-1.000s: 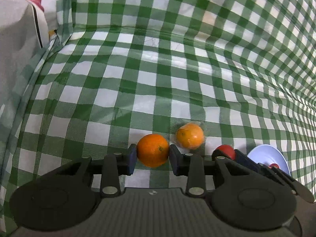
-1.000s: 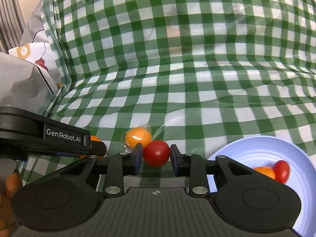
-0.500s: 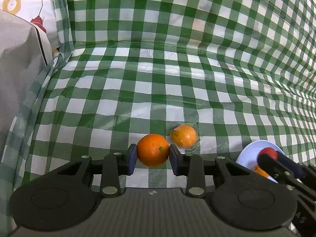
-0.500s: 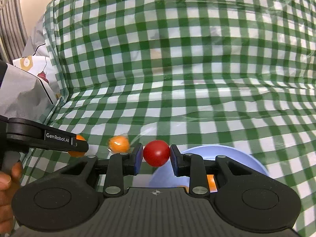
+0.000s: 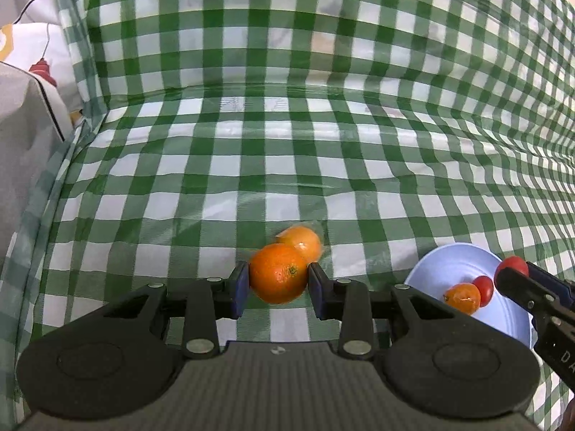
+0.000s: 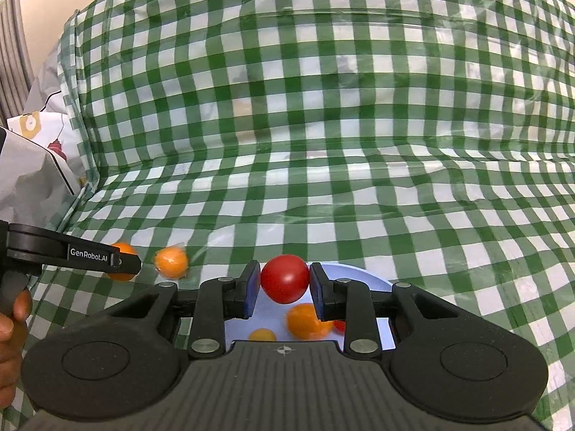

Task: Organize fruits
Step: 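Carry the tomato and orange over the plate and open both grippers to drop them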

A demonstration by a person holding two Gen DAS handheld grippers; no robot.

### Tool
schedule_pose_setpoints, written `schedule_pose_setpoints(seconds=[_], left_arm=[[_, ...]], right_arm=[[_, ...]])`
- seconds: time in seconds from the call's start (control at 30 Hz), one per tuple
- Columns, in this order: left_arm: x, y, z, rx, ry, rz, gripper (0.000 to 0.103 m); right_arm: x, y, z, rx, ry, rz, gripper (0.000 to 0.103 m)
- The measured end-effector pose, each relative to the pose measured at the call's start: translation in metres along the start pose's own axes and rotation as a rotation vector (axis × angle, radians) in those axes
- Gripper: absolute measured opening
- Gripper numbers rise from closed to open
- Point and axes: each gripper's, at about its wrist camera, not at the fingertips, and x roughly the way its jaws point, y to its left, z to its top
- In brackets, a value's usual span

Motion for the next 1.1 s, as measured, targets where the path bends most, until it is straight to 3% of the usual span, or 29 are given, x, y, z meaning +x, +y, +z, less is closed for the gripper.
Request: schedule_pose_setpoints(seconds=[0.3, 0.57, 0.93, 1.1], left_arm=[[0.0, -0.013, -0.004, 0.024, -0.014, -0.011, 0.039], [-0.003, -0.032, -0.009, 0.071, -0.032, -0.037, 0.039], [-0.02, -0.085, -0.03, 0.188, -0.061, -0.196, 0.039], [-0.024, -0.106, -0.039, 0.223, -0.055, -0.22, 0.039]], right_arm=[[-0.008, -0.012, -0.003, 0.01, -0.009, -0.029, 0.031], [-0.013, -0.038, -0.001, 0.067, -0.019, -0.147, 0.031], [-0.018, -0.061, -0.004, 0.078, -0.018, -0.179, 0.031], [-0.021, -0.064, -0.006, 0.086, -0.017, -0.195, 0.031]])
